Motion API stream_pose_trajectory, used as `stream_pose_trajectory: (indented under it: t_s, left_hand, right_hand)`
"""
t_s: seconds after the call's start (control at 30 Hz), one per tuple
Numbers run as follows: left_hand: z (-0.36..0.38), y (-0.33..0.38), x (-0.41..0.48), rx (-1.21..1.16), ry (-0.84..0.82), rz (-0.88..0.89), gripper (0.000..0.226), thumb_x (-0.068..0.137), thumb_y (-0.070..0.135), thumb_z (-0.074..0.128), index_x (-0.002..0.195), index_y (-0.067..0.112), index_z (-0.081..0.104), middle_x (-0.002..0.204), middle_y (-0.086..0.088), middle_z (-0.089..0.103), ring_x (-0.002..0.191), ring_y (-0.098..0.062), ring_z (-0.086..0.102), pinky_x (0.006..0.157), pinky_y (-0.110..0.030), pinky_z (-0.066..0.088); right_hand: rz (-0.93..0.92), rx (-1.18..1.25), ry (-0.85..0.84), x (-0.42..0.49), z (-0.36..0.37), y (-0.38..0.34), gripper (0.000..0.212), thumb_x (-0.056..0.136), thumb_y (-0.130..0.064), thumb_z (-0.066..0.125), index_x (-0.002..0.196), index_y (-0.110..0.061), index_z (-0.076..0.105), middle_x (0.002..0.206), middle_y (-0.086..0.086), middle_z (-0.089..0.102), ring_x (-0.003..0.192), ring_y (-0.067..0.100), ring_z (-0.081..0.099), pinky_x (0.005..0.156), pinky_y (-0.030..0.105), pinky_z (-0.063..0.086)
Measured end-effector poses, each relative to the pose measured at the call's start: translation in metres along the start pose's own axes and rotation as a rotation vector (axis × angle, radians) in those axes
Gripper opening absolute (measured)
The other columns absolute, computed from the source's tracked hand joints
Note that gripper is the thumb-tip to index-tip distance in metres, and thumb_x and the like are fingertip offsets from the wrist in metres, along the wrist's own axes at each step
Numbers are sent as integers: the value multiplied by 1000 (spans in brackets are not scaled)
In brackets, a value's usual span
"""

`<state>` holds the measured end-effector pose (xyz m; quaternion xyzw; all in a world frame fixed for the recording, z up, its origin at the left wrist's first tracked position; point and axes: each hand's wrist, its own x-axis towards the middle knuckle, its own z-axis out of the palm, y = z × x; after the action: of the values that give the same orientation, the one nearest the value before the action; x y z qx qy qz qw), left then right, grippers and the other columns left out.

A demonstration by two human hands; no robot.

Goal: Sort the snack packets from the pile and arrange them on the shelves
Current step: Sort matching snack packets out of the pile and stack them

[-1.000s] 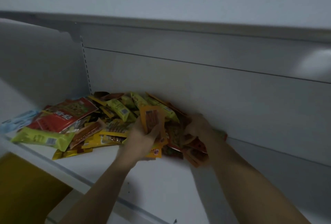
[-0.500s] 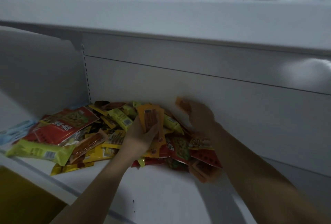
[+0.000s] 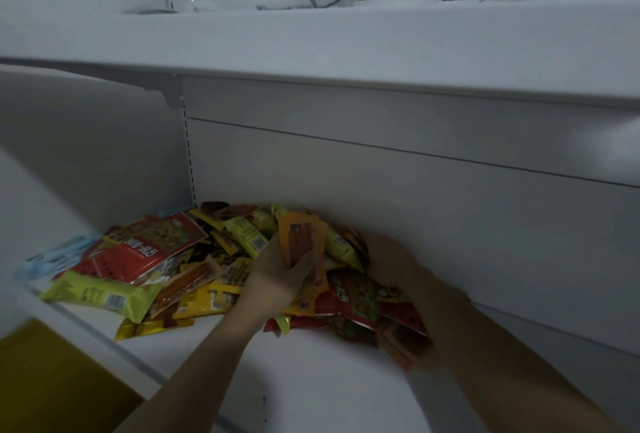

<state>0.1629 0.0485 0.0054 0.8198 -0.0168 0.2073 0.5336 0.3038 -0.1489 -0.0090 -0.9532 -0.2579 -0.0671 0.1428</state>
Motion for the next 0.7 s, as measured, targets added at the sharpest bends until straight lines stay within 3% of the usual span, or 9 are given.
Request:
stream_pose_trajectory:
  t_s: [0.17, 0.33, 0.47, 0.53, 0.6, 0.7]
  left_hand:
    - [2, 0, 0, -7, -7, -20, 31, 90, 49, 61, 110, 26, 64, 92, 4, 73, 86, -17, 70, 77, -51, 56]
    - [5, 0, -2, -38, 32, -40, 16, 94, 36, 63, 104, 25, 66, 89, 2, 73, 84, -16, 70, 77, -53, 56]
    - [7, 6, -4, -35, 15, -37, 18, 94, 37, 62, 108, 25, 64, 91, 2, 72, 84, -16, 69, 77, -51, 56]
    - [11, 10, -5, -46, -2, -46, 24, 95, 36, 62, 115, 25, 61, 98, 2, 70, 87, -14, 68, 81, -49, 56]
    - [17, 12, -6, -52, -11, -40, 26, 94, 36, 62, 117, 23, 60, 101, 2, 69, 91, -15, 67, 84, -47, 55]
    - [28, 16, -8, -91, -29, -25, 24, 93, 36, 64, 115, 28, 59, 106, 6, 69, 101, -17, 65, 89, -42, 54]
  right_hand:
    - [110, 1, 110, -7, -4, 4, 52, 93, -14, 56, 142, -8, 42, 138, 19, 50, 126, 35, 48, 101, 38, 39]
    - [148, 34, 185, -19, -14, 7, 53, 88, -9, 56, 140, -9, 46, 132, 19, 56, 121, 36, 53, 97, 37, 41]
    - [175, 75, 259, -34, -33, 4, 48, 85, -6, 57, 133, -7, 54, 122, 20, 61, 113, 39, 57, 87, 39, 45]
    - [213, 115, 261, -45, -46, -1, 34, 85, -2, 55, 118, -3, 60, 109, 20, 65, 100, 37, 61, 73, 33, 43]
    - [287, 201, 281, -54, -56, -2, 13, 83, 1, 53, 91, -2, 62, 86, 16, 65, 78, 32, 60, 56, 29, 38]
    - [365, 297, 324, -71, -67, -2, 17, 80, 4, 53, 68, -5, 47, 59, 6, 48, 52, 19, 43, 42, 19, 29]
